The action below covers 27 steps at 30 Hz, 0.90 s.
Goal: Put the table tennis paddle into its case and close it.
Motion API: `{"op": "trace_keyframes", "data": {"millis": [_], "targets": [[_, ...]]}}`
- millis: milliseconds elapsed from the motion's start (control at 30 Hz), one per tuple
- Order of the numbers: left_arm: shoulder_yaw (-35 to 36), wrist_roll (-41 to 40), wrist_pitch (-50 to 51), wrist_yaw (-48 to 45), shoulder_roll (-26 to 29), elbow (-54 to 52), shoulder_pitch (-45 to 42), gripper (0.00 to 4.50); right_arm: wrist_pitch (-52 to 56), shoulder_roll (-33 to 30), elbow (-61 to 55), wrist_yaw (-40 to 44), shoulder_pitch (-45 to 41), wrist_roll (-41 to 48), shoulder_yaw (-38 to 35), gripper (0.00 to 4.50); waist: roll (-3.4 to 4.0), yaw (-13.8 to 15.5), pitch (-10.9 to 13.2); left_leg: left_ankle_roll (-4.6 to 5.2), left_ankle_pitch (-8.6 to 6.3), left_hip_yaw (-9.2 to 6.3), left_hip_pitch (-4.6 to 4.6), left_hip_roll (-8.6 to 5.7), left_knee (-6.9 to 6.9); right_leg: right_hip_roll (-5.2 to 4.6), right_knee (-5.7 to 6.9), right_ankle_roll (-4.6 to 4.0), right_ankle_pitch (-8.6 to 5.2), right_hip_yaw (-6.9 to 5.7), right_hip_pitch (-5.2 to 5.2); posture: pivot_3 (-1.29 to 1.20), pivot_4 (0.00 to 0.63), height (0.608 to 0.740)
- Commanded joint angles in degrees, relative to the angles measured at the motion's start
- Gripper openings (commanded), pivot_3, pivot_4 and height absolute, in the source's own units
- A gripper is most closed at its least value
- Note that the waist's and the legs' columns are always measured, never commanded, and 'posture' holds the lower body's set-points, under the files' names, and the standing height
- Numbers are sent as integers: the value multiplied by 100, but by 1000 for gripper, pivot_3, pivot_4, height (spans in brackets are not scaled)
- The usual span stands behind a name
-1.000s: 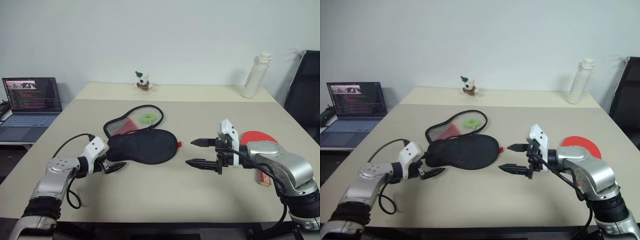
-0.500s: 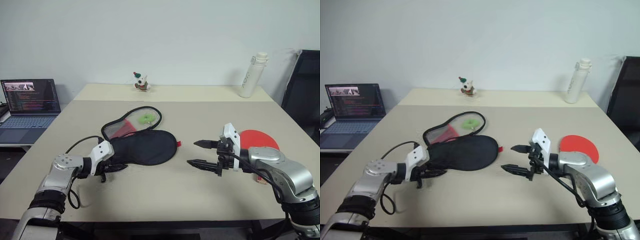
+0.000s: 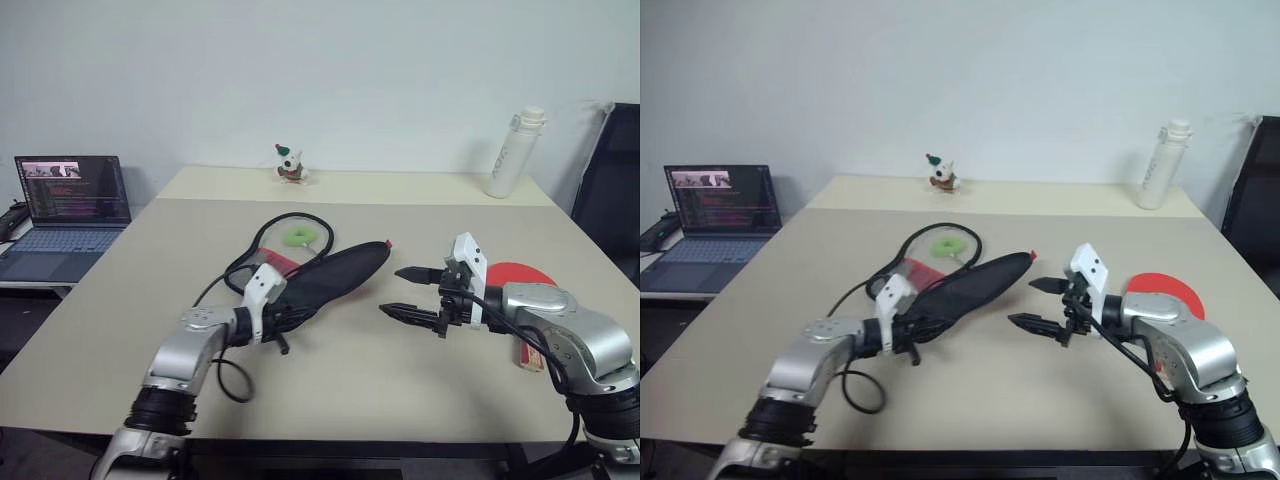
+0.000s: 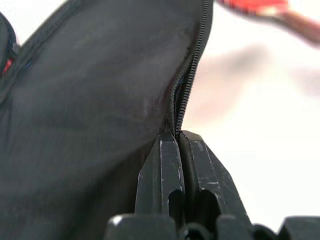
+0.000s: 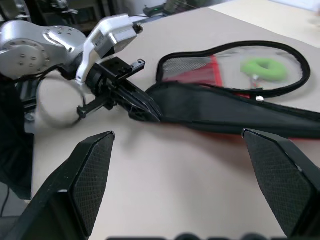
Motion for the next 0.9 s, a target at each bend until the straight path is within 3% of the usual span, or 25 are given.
{"op": "trace_keyframes", "data": {"millis": [33,167,267,467,667,900], "targets": [[-235,115,99,325,-270,48,-350,11,-49,-119,-34,83,-151,41,-141,4500,0,-17,0,0,0,0,0,-1,1,0,0,0,0,2,1,0,150,740],[-465,314,11,461,-374,285,-460,11,-37,-171,-29,74,-179,34,-169,4500,0,-61,0,-4,2,1,0,-2,5,2,-2,0,0,10,0,0,150,740],[-484,277,-3,418,-348,204,-400,718,-66,-189,-46,33,-125,-23,-149,4500,0,-57,0,-5,3,1,0,-1,5,3,-4,0,0,8,-1,0,150,740],[-49,-212,76,18,142,-605,85,2763,262,-58,14,-179,-38,144,-173,4500,1,-61,0,-8,4,2,0,0,5,1,-6,0,0,9,0,0,150,740],[869,-1158,431,-520,990,-1408,880,2763,1355,325,224,-950,-83,148,107,4500,2,-74,1,-22,13,2,4,6,-4,1,-3,-2,-1,7,-3,0,150,740],[1447,-1309,244,-462,1509,-1537,1322,2763,2145,1408,817,-2047,-347,43,69,4500,1,-54,1,-20,12,-1,4,1,-5,-2,0,-2,-1,1,0,0,150,740]]}}
